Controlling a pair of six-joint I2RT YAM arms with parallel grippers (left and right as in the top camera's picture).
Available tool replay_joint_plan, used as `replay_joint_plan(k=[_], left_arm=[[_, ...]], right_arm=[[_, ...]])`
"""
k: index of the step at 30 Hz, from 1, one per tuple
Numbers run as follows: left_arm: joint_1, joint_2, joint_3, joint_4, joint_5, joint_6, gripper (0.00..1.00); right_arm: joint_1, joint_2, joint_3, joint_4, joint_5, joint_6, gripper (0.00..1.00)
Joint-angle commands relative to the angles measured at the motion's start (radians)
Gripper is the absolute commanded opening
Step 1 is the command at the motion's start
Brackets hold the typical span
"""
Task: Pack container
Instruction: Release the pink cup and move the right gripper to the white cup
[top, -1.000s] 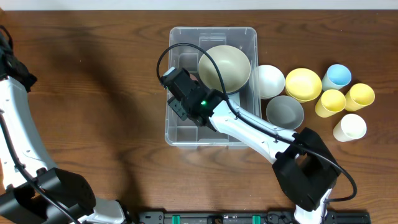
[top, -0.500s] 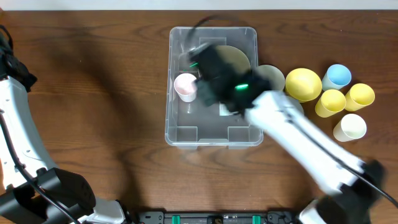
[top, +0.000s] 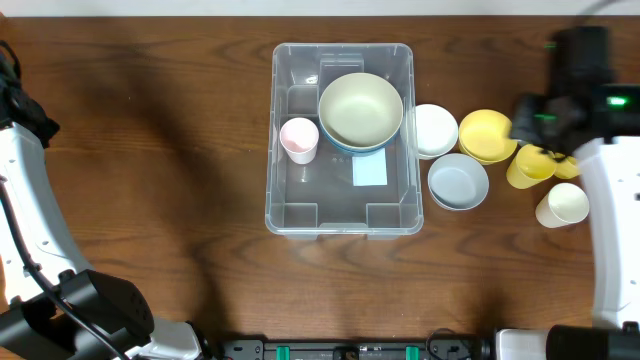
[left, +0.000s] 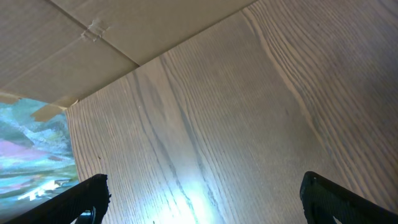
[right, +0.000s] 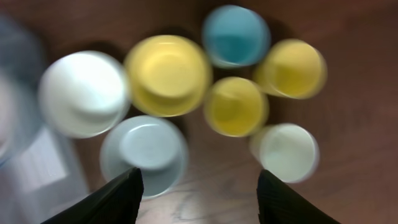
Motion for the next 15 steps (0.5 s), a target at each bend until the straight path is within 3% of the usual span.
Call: replay_joint_plan(k=[1,8,15], left_arm=[[0.003,0.008,0.003,-0.002,-0.019,0.005,0.98],[0.003,0.008,0.003,-0.002,-0.019,0.005,0.98],[0.003,0.008,0.003,-0.002,-0.019,0.005,0.98]], right_arm=[[-0.138,-0.014,-0.053,-0.001,-0.098,0.030,0.61],[-0.368,-0.014,-0.223,0.079,-0.159,0.030,0.63],[-0.446,-0.014,-0.420,0.202,-0.165,0.053,0.64]])
